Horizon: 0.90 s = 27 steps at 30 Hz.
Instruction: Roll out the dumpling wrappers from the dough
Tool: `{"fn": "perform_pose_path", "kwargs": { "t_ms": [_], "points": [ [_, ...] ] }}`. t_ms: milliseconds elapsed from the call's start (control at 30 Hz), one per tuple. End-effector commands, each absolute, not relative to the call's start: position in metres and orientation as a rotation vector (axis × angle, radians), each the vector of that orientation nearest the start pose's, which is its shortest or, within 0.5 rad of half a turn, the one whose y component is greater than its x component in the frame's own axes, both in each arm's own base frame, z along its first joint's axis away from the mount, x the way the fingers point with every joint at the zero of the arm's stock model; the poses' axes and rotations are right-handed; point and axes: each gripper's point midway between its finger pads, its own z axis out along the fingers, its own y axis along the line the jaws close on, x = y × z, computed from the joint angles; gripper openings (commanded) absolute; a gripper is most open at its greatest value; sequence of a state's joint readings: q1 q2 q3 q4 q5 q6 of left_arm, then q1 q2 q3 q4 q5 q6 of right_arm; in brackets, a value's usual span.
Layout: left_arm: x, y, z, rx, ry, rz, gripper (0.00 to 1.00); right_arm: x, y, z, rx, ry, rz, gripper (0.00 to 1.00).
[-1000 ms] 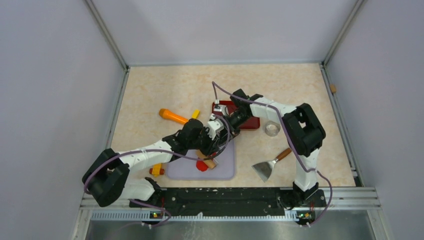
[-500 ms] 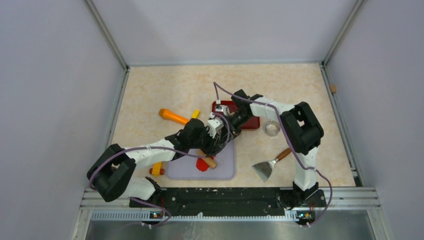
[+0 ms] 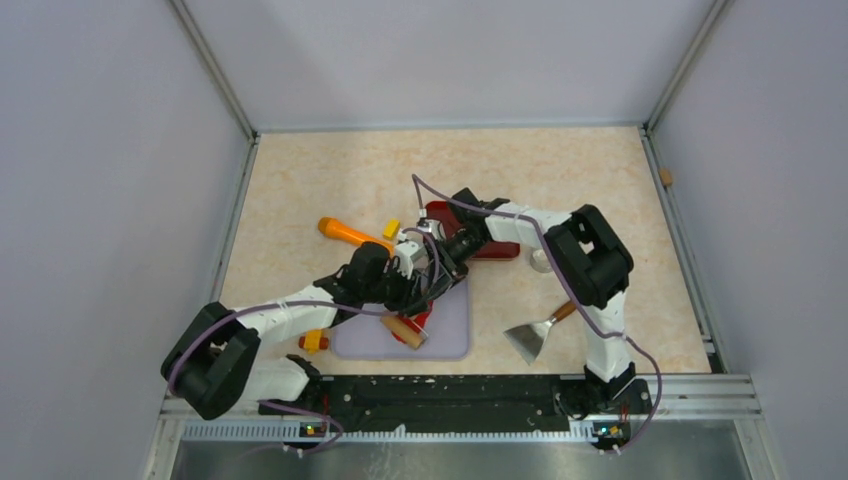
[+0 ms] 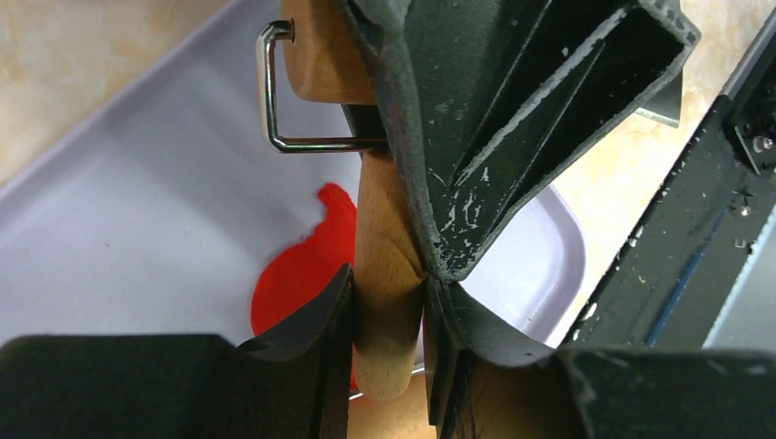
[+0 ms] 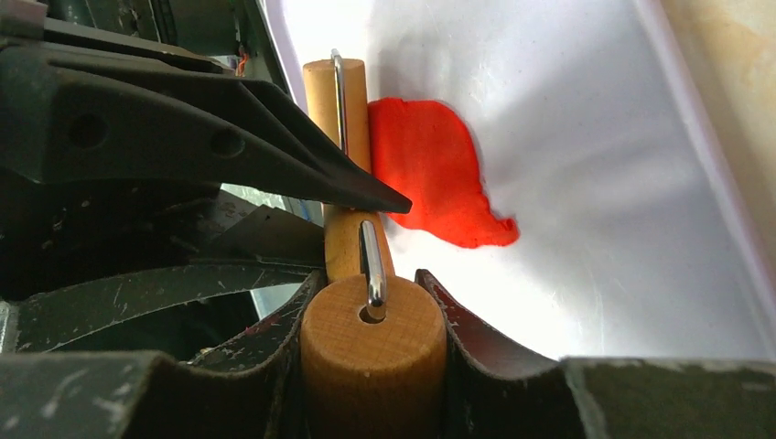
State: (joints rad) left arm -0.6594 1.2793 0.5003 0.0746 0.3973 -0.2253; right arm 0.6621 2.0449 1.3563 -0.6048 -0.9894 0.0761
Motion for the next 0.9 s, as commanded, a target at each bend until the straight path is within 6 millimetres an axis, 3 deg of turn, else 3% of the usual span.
{"fn": "perform_pose_path", "kwargs": {
  "t_ms": [0, 100, 200, 400, 533, 700, 733, 800, 867],
  "points": [
    [0.218, -0.219, 0.035, 0.491, 2.392, -0.759, 0.0, 0.197, 0.353, 0.027, -1.136, 2.691, 1.342, 0.0],
    [0.217, -0.218, 0.041, 0.489, 2.404, -0.769, 0.0, 0.194, 0.359, 0.028, -1.155, 2.675, 1.364, 0.0],
    [0.212, -0.221, 0.06, 0.53, 2.391, -0.808, 0.0, 0.194, 0.373, 0.041, -1.19, 2.611, 1.41, 0.0],
    [0.218, -0.226, 0.114, 0.646, 2.234, -0.821, 0.0, 0.211, 0.405, 0.103, -1.245, 2.4, 1.545, 0.0],
    [0.212, -0.238, 0.138, 0.784, 2.122, -0.897, 0.0, 0.219, 0.399, 0.133, -1.297, 2.318, 1.502, 0.0],
    [0.213, -0.255, 0.148, 0.912, 2.019, -0.954, 0.01, 0.229, 0.37, 0.136, -1.251, 2.358, 1.438, 0.0],
    [0.213, -0.258, 0.15, 0.937, 2.006, -0.965, 0.07, 0.232, 0.364, 0.136, -1.228, 2.367, 1.426, 0.0],
    [0.216, -0.261, 0.155, 0.98, 1.965, -0.956, 0.34, 0.238, 0.35, 0.142, -1.176, 2.376, 1.406, 0.0],
    [0.219, -0.26, 0.161, 1.027, 1.913, -0.917, 0.52, 0.246, 0.336, 0.154, -1.14, 2.358, 1.383, 0.0]
  ]
}}
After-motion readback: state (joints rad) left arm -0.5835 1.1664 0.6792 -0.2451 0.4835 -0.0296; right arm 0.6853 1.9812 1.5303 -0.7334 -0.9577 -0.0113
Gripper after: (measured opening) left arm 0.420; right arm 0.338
